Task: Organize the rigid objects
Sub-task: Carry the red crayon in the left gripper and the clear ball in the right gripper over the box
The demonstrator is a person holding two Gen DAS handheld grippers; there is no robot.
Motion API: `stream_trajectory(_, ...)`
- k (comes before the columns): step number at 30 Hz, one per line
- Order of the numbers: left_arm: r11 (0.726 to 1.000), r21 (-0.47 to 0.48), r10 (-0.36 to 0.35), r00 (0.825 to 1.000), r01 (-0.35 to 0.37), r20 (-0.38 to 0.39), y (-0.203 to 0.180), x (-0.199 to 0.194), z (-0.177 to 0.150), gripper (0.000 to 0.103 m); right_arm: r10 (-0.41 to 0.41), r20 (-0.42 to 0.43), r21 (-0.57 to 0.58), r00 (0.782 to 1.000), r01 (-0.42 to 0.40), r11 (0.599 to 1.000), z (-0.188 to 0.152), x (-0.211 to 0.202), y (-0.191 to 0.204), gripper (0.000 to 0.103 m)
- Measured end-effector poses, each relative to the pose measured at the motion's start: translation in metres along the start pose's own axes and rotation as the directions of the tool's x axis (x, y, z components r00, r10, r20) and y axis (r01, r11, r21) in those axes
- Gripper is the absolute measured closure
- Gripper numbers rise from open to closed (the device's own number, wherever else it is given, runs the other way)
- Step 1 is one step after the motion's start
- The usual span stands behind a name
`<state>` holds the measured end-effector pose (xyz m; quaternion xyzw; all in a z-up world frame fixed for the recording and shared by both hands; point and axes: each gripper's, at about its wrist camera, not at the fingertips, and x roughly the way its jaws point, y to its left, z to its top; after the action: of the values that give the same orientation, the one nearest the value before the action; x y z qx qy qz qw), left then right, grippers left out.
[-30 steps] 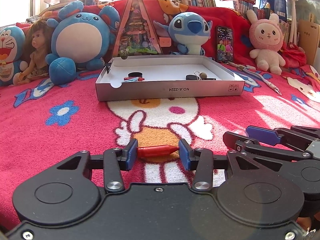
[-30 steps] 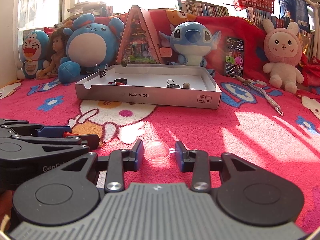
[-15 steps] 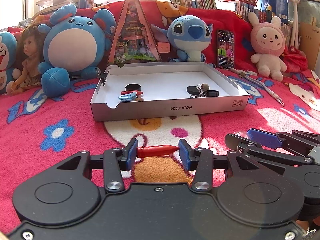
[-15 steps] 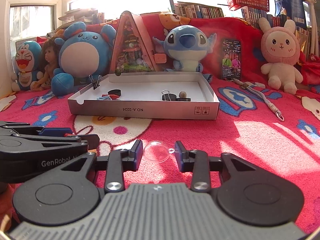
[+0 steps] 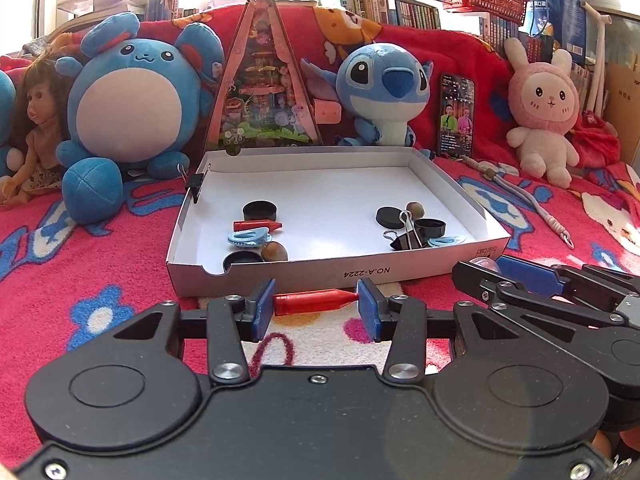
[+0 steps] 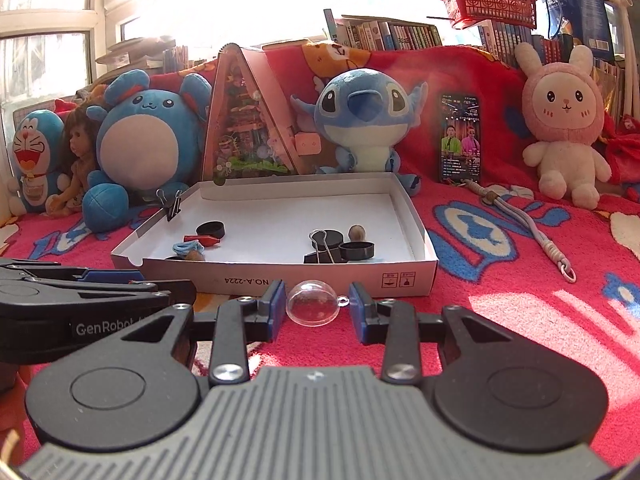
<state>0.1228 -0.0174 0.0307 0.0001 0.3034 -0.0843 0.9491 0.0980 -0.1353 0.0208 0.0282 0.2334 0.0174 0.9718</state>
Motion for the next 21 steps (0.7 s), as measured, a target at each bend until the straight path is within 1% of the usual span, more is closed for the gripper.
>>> stream_trajectory(10, 0.999, -0.038, -0.017, 1.000, 0.017, 0.003, 0.011, 0.019, 0.031, 0.061, -0.005, -0.010, 0.035, 1.000, 0.006, 0.999, 0.023, 0.020, -0.013, 0.062)
stream_trajectory(14, 0.999, -0.048, 0.000, 1.000, 0.000, 0.012, 0.018, 0.029, 0.046, 0.061, -0.005, -0.025, 0.055, 1.000, 0.006, 0.998, 0.034, 0.032, -0.020, 0.062)
stream_trajectory(18, 0.997, -0.082, -0.004, 1.000, 0.003, -0.013, 0.029, 0.041, 0.062, 0.061, 0.009, -0.049, 0.079, 0.999, -0.006, 0.997, 0.046, 0.045, -0.027, 0.062)
stream_trajectory(21, 0.997, -0.075, 0.007, 1.000, -0.009, -0.023, 0.032, 0.052, 0.072, 0.061, 0.013, -0.059, 0.088, 0.998, -0.008, 0.996, 0.055, 0.054, -0.031, 0.062)
